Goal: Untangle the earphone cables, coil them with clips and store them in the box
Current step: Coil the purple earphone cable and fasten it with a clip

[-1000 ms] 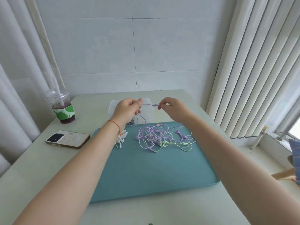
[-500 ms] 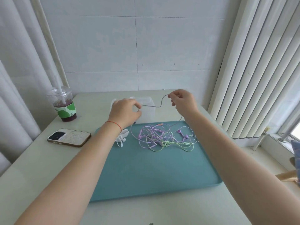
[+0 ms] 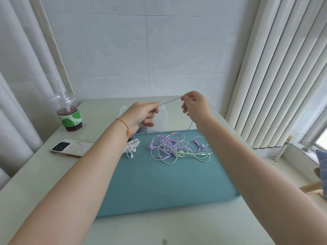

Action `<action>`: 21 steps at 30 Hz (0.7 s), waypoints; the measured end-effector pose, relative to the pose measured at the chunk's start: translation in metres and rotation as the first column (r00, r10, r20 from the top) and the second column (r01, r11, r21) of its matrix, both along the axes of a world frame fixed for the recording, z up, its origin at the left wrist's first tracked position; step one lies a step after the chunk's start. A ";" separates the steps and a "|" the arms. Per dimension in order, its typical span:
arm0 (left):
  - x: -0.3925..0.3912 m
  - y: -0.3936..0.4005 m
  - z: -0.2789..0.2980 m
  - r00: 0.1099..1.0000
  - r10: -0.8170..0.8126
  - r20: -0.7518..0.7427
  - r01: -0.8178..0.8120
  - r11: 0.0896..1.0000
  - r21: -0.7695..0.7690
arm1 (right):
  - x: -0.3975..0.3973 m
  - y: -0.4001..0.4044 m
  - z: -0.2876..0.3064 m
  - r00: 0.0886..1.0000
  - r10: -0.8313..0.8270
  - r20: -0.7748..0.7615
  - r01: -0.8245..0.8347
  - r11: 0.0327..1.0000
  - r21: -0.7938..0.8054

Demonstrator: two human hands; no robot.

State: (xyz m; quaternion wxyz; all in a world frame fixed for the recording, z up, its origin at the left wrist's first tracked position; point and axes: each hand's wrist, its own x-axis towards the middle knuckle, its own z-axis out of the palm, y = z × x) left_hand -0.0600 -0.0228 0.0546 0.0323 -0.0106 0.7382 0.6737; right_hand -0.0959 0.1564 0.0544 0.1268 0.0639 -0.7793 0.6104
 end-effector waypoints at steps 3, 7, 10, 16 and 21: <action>0.002 -0.011 -0.005 1.000 -0.001 0.013 -0.001 0.995 0.102 | -0.021 0.018 -0.014 0.975 -0.192 0.114 0.194 0.981 -0.004; 0.002 -0.020 -0.010 0.998 0.043 -0.050 -0.040 0.998 0.053 | -0.029 0.034 -0.026 0.902 -0.377 0.209 0.287 0.886 0.363; 0.001 -0.018 -0.013 0.991 0.015 -0.132 -0.035 0.988 -0.149 | -0.017 0.023 -0.024 0.954 -0.292 0.065 0.214 0.818 0.534; 0.000 0.005 -0.009 0.983 -0.017 -0.183 -0.025 0.974 -0.223 | 0.014 -0.019 -0.004 0.949 0.262 -0.176 -0.118 0.812 0.571; 0.002 0.008 -0.011 0.977 0.007 -0.214 -0.079 0.942 -0.326 | 0.011 -0.015 -0.004 0.964 0.264 -0.016 -0.211 0.803 0.557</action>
